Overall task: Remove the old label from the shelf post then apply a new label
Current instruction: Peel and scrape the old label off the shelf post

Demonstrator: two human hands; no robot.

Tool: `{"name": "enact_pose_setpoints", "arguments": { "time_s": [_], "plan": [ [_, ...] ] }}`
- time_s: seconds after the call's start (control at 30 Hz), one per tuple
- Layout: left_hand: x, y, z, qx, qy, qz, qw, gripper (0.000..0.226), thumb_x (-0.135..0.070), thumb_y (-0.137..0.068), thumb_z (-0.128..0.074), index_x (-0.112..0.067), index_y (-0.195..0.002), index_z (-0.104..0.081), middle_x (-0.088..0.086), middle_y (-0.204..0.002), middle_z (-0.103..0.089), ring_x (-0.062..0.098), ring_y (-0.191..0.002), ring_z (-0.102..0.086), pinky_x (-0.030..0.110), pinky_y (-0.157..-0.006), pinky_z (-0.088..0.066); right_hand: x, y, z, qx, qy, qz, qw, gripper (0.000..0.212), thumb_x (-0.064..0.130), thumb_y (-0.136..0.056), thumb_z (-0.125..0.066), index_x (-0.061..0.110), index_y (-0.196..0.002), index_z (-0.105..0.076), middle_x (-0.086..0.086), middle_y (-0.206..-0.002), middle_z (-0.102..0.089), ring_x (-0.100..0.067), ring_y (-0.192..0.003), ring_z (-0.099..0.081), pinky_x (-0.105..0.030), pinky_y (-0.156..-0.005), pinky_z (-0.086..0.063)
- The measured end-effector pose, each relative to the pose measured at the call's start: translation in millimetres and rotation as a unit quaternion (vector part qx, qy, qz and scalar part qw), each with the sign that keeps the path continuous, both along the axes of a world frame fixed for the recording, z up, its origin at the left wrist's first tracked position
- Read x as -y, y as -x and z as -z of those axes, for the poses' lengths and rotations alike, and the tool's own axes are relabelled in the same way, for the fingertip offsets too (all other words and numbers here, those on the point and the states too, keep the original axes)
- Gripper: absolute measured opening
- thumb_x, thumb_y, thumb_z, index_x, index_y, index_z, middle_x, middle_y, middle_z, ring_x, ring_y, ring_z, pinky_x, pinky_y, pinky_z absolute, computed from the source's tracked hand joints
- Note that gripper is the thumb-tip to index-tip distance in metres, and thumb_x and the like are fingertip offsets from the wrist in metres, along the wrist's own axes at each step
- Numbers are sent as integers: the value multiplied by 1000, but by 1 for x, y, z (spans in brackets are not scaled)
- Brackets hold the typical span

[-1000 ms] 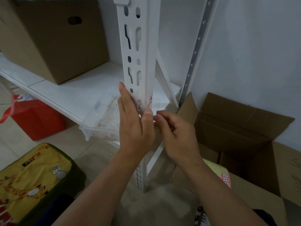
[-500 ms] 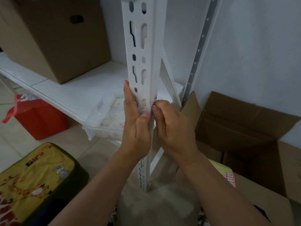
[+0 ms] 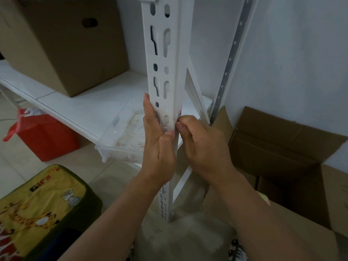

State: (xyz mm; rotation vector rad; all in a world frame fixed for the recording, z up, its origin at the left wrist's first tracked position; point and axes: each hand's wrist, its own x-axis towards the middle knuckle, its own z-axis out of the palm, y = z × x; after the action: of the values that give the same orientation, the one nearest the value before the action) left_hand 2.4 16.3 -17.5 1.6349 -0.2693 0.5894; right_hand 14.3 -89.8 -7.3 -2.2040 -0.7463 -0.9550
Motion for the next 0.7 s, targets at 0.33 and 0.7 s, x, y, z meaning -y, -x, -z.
{"name": "enact_pose_setpoints", "arguments": {
  "time_s": [0.33,0.7],
  "plan": [
    [-1,-7,5,26,23,-7,999,76,-27,-81,-36,-52,-145,-6,-5,-162,-6,23,-148,-19,56,-114,-29,-2,5,-5,-1,-4,-4,1000,33,29,-97,-40,5,-93,-63,-2,-65,-63,-11,-45,-50,-24,-38,-41],
    [1,-6,3,7,21,-21,1000,72,-33,-81,-37,-73,-133,-6,-6,-162,-9,20,-146,-23,53,-113,-33,1,3,-7,22,20,2,1000,34,31,-95,-40,6,-92,-63,-1,-65,-64,-2,-47,-41,-6,-42,-29]
  ]
}}
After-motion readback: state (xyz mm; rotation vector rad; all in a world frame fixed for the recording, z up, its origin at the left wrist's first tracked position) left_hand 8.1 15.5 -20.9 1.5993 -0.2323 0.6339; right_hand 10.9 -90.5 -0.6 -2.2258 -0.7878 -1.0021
